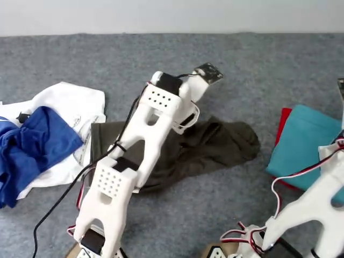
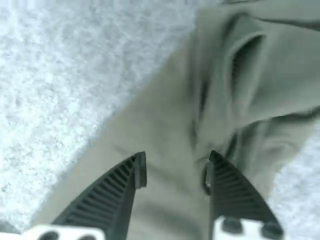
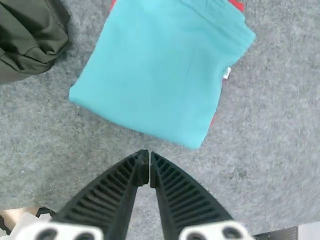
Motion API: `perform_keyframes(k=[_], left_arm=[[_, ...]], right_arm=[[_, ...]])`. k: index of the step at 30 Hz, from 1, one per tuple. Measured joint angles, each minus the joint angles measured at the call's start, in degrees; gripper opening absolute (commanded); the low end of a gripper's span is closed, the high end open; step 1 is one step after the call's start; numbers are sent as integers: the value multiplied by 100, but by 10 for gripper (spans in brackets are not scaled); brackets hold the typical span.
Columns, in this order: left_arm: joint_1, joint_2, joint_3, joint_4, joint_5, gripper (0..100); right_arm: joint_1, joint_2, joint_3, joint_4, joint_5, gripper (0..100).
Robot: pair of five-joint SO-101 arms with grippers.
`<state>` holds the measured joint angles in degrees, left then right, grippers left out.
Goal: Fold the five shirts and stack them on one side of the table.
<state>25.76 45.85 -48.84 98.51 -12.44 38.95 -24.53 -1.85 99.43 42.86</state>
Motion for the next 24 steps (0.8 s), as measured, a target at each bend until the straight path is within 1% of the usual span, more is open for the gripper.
perform_keyframes(k=[8,10,14,20,24], left_arm=[[879,0,-70,62,0,206],[932,0,-44,62,0,206],[607,0,114,18,0,206],[-211,0,844,-668,-281,206],[-563,0,905,-730,-316,206]], right_arm=[[-123,0,0,0,0,15],[-123,0,0,0,0,15],[-123,0,0,0,0,15],[-132,0,0,0,0,15],[-132,0,0,0,0,15]])
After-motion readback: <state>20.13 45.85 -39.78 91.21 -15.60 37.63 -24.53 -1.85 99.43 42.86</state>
